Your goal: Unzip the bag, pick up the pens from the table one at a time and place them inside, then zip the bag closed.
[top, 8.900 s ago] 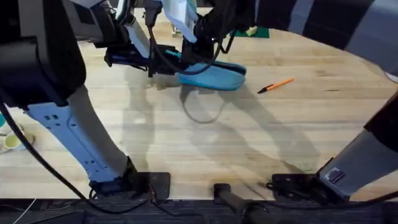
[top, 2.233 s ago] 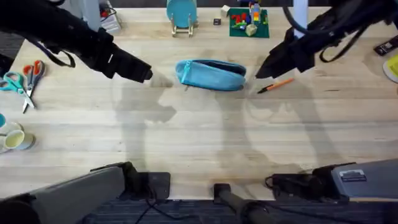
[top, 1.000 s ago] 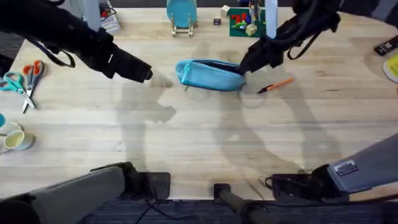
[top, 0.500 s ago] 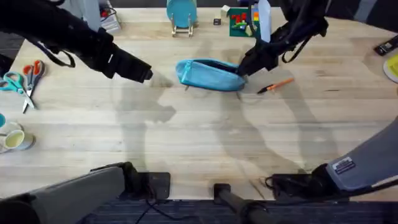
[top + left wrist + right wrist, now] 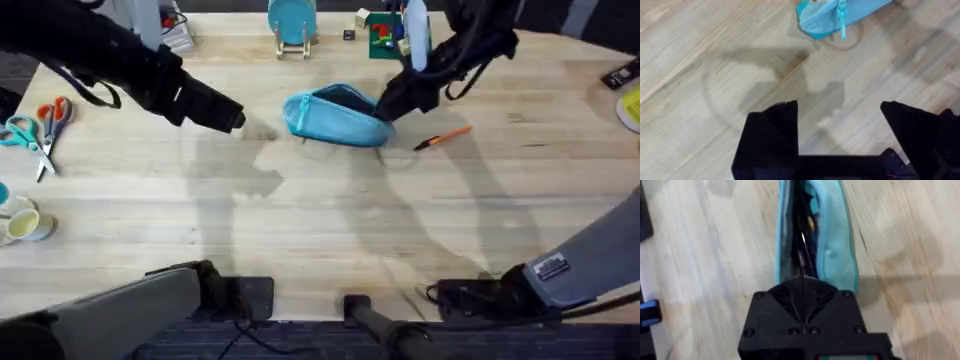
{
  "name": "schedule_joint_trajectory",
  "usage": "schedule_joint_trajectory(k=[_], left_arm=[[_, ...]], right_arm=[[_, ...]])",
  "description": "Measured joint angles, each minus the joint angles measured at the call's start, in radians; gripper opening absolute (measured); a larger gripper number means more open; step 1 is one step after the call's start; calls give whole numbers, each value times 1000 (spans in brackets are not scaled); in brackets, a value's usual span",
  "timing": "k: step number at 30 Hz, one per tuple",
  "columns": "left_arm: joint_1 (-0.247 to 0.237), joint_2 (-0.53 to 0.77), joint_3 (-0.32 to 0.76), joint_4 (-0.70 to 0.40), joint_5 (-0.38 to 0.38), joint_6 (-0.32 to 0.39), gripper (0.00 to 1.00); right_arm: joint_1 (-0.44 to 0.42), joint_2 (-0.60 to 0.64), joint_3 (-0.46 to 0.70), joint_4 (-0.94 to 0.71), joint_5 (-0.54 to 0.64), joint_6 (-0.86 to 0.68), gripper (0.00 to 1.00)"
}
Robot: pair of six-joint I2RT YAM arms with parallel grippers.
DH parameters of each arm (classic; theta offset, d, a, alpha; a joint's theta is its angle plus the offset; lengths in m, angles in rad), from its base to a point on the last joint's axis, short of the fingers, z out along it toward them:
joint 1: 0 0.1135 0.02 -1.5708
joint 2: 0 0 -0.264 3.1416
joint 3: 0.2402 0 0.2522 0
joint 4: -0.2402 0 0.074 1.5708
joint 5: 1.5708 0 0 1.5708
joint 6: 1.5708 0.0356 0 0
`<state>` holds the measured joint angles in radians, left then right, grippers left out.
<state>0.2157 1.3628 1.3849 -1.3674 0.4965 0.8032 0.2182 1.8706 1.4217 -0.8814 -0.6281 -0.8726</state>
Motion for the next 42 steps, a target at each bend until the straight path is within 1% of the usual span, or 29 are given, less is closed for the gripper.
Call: schedule_joint_trajectory(k=[6, 17, 18, 19, 23, 24, 25, 27, 42], left_arm=[[0, 0, 0, 0, 0, 0, 995], [0, 0, 0, 0, 0, 0, 995], [0, 0, 0, 0, 0, 0, 995], [0, 0, 0, 0, 0, 0, 995], [0, 0, 0, 0, 0, 0, 995], [0, 0, 0, 0, 0, 0, 995], [0, 0, 0, 0, 0, 0, 995], [0, 0, 0, 0, 0, 0, 995], [0, 0, 0, 0, 0, 0, 995]], right_arm=[[37, 17, 0, 26, 0, 0, 31], [40, 26, 0, 28, -1, 0, 30], [40, 26, 0, 28, -1, 0, 54], [40, 26, 0, 27, -1, 1, 143], [40, 26, -1, 26, -1, 0, 707], [40, 26, -1, 26, -1, 0, 864], [40, 26, -1, 27, -1, -3, 960], [40, 26, -1, 27, -1, -3, 995], [40, 26, -1, 28, -2, 21, 996]])
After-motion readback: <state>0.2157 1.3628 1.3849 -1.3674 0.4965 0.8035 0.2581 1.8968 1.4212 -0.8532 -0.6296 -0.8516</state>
